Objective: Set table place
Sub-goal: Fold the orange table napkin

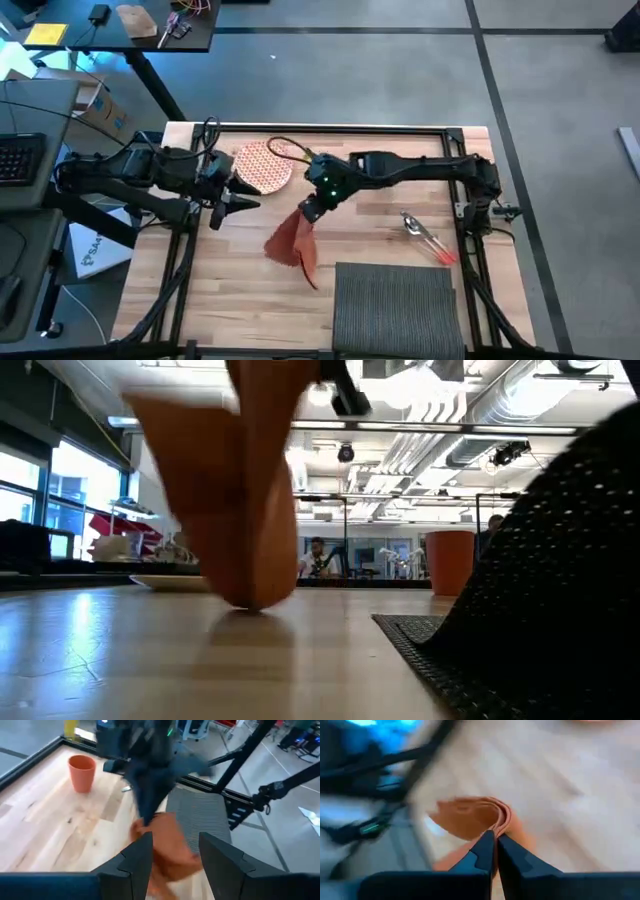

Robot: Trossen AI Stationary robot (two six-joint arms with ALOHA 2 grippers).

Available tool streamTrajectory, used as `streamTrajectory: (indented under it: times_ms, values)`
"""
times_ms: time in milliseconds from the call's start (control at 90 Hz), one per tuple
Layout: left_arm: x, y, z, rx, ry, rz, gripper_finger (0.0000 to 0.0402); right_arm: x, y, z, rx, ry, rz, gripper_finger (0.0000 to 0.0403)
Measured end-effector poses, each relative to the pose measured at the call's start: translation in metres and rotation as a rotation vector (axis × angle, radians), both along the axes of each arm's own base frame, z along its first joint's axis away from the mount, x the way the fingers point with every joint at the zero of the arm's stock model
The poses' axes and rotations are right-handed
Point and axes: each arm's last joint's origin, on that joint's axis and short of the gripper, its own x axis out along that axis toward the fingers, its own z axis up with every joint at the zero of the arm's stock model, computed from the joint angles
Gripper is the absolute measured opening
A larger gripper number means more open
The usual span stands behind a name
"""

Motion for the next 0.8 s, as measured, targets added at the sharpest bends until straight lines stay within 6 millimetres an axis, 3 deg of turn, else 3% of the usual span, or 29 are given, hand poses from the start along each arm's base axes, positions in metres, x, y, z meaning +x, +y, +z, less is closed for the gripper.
streamTrajectory:
  times_ms: [233, 411, 522, 644, 800]
  values:
    - [0.0, 0.0, -0.004, 0.01, 0.045, 0.019, 0.0145, -0.002, -0.034, -0.075, 0.139, 0.036, -0.235, 0.0001]
    - [0.002, 0.0, -0.005, -0.002, 0.049, 0.03, 0.0145, -0.007, -0.048, -0.098, 0.207, 0.023, -0.26, 0.005]
    - [0.003, 0.0, -0.006, -0.016, 0.055, 0.042, 0.0145, -0.008, -0.053, -0.098, 0.174, 0.025, -0.22, 0.0111]
    - [0.004, 0.001, -0.006, -0.02, 0.058, 0.059, 0.0145, -0.003, -0.053, -0.08, 0.125, -0.005, -0.159, 0.0172]
    - [0.004, 0.001, -0.006, -0.021, 0.058, 0.06, 0.0145, -0.003, -0.047, -0.059, 0.039, 0.042, -0.064, 0.0204]
